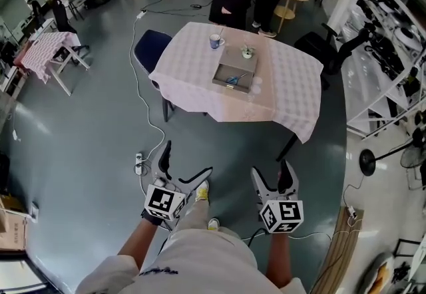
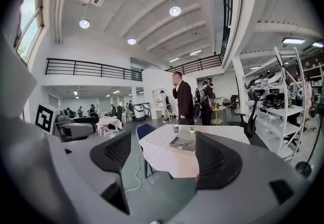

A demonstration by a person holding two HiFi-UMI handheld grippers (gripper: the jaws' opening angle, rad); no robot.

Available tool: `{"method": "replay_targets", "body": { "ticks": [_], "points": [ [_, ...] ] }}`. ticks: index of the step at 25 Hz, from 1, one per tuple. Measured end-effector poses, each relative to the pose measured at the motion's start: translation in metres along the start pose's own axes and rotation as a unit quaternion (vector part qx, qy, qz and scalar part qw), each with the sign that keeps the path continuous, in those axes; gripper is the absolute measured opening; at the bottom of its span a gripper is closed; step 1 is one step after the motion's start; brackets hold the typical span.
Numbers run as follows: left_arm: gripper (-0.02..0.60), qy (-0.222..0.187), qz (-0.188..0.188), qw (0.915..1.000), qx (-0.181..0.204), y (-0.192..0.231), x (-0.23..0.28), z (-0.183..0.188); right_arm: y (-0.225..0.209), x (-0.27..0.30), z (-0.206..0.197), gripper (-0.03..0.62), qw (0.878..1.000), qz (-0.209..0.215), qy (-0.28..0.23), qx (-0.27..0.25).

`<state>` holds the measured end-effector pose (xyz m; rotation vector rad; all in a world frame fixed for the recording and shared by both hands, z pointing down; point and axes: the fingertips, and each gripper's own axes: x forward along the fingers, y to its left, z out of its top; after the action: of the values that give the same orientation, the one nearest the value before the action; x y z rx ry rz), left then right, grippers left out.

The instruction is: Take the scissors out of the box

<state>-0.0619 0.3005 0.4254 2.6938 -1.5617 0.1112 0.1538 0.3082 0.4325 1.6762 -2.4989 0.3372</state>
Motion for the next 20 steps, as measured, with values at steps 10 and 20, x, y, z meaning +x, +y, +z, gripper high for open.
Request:
{"method": "replay_targets", "body": {
  "ticks": [10, 20],
  "points": [
    [0.584, 0.004, 0.009, 0.9999, 0.003, 0.084, 0.071, 0.012, -0.001, 0.104, 0.048, 0.373, 1.000, 0.009, -0.006, -0.015],
    [0.584, -0.001, 0.000, 1.0000, -0.003, 0.141, 0.121, 0.008, 0.000, 0.190, 0.053, 0.344, 1.000, 0.013, 0.008, -0.003]
  ]
}}
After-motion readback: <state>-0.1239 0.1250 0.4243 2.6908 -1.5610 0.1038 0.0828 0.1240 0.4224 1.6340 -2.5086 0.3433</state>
